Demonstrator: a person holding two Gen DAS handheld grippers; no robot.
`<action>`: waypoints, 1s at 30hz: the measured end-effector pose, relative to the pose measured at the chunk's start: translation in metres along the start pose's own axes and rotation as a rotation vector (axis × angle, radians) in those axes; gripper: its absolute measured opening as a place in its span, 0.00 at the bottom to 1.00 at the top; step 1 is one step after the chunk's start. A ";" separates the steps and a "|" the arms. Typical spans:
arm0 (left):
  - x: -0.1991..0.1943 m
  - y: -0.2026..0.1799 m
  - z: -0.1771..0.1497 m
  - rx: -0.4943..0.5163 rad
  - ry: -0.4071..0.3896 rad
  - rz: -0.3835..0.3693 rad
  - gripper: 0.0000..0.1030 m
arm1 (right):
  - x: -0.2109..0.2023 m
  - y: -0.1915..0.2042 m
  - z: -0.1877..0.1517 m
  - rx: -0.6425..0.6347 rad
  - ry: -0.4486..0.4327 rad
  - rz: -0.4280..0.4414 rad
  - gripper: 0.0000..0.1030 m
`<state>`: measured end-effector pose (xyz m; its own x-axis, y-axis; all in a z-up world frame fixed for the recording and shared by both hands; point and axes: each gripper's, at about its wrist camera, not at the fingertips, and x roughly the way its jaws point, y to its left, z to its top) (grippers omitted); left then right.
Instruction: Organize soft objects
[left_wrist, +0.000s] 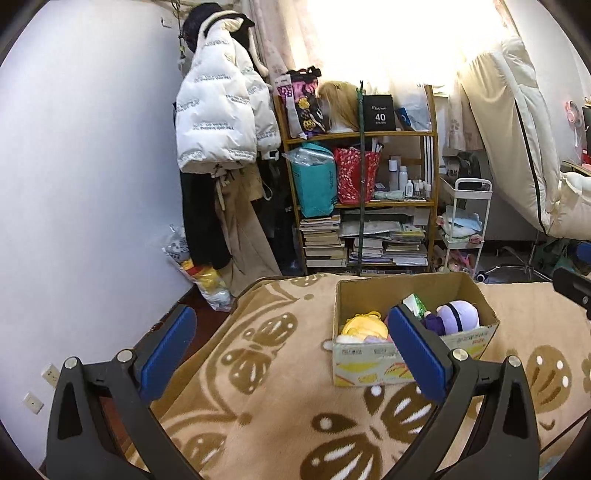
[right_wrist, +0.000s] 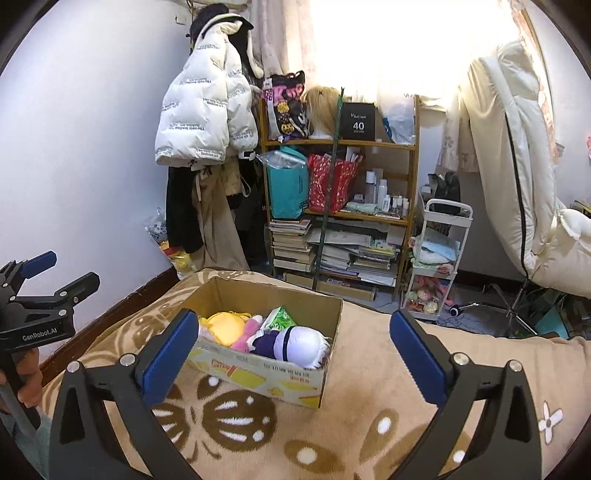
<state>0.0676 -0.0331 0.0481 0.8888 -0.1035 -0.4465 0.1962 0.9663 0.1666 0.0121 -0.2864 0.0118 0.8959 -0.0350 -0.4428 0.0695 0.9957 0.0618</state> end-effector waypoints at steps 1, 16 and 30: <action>-0.007 0.001 -0.002 0.003 -0.012 0.010 0.99 | -0.007 0.000 -0.001 0.000 -0.009 -0.001 1.00; -0.085 0.013 -0.033 -0.034 -0.106 0.054 0.99 | -0.067 -0.002 -0.012 0.028 -0.094 -0.019 1.00; -0.073 0.030 -0.056 -0.130 -0.083 0.068 0.99 | -0.058 -0.002 -0.020 0.027 -0.077 -0.043 1.00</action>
<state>-0.0143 0.0164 0.0365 0.9304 -0.0509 -0.3631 0.0842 0.9935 0.0764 -0.0488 -0.2846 0.0198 0.9228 -0.0852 -0.3757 0.1196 0.9904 0.0692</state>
